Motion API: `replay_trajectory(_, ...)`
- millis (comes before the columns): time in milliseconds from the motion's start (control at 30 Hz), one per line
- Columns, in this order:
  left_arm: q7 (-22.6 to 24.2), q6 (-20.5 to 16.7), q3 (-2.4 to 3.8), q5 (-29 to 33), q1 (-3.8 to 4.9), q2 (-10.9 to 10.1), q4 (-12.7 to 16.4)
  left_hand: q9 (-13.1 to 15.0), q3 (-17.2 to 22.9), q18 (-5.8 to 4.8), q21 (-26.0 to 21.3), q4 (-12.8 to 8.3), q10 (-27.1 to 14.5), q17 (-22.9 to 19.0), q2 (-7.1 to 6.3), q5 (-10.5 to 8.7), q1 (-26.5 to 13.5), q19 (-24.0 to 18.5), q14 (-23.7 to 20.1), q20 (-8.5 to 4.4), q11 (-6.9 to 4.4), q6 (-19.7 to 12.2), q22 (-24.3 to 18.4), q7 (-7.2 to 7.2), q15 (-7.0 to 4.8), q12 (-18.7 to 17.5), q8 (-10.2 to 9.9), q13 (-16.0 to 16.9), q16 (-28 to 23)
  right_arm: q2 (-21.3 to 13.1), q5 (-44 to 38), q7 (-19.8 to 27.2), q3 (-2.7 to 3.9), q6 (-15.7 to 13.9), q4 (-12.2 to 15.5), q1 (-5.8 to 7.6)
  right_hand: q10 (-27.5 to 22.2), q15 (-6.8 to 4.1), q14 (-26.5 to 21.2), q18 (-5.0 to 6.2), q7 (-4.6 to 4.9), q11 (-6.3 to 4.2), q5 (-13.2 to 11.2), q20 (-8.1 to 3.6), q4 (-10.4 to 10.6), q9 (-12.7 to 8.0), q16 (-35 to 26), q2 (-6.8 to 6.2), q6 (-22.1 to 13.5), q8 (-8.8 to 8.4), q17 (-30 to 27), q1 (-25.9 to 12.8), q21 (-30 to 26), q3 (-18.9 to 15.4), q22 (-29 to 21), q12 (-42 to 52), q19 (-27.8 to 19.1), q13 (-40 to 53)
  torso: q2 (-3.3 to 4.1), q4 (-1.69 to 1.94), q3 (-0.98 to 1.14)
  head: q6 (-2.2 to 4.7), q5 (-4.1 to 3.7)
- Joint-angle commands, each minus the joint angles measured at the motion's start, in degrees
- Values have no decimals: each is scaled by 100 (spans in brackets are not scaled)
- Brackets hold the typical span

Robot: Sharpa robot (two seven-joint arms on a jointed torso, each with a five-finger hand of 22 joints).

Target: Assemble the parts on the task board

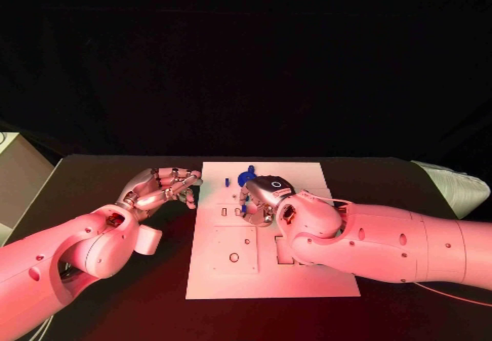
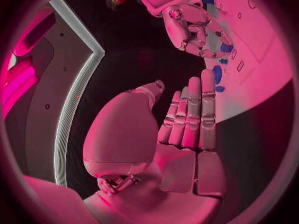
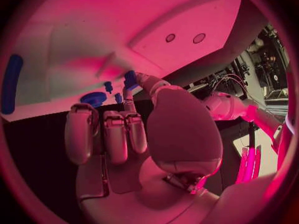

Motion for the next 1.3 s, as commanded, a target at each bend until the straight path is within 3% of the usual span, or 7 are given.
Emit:
replay_trajectory(33, 16, 118, 3, -14, 0, 14, 2, 6, 16, 29, 39, -28, -21, 5, 5, 16, -52, -42, -37, -7, 7, -16, 7, 2, 12, -9, 15, -6, 36, 9, -50, -129, -19, 215, -20, -34, 597, 7, 586, -90, 5, 13, -43, -10, 33, -25, 23, -22, -64, 1, 1509, -54, -3, -21, 107, 20, 291, 1510, -4, 2, 3, -9, 1)
replay_trajectory(467, 3, 141, 3, -16, -1, 14, -7, 9, 14, 29, 68, -27, -24, 2, 6, 16, -57, -64, -45, -4, 8, -19, 23, 3, 14, -8, 16, -7, 40, 5, -50, -85, -19, 100, -10, -41, 585, 78, 586, -88, 99, 97, -165, 47, 73, -92, 23, -186, -293, -95, 1509, -105, -31, -190, 92, 7, 282, 1499, -3, -1, 9, -7, -1)
replay_trajectory(1000, 2, 148, 3, -16, -2, 17, -20, 9, 14, 29, 68, -27, -24, 2, 6, 16, -57, -64, -45, -4, 8, -19, 23, 3, 14, -8, 16, -7, 40, -1, -51, -42, -19, -42, 14, -52, 540, 107, 586, -88, 132, 130, -237, 77, 124, -126, 23, -218, -375, -134, 1509, -107, -30, -338, 101, -41, 282, 1460, -2, -1, 7, -7, -10)
replay_trajectory(1133, -1, 149, 3, -16, -2, 16, -22, 9, 14, 29, 68, -27, -24, 2, 6, 16, -57, -64, -45, -4, 8, -19, 23, 3, 14, -8, 16, -7, 40, -4, -51, -35, -19, -114, 18, -54, 532, 119, 586, -88, 140, 140, -354, 93, 177, -142, 23, -201, -395, -139, 1509, -91, -30, -453, 106, -50, 282, 1453, 1, -1, 6, -7, -11)
replay_trajectory(1300, -9, 149, 3, -20, -2, 19, -28, 9, 13, 30, 83, -29, -29, 0, 6, 16, -57, -78, -51, -2, 10, -23, 32, 4, 16, -9, 15, -8, 41, -11, -51, -15, -19, -296, 22, -56, 512, 130, 586, -86, 146, 149, -785, 110, 411, -181, 23, -159, -452, -140, 1509, -42, -39, -903, 113, -71, 282, 1437, -3, -2, 6, -1, -11)
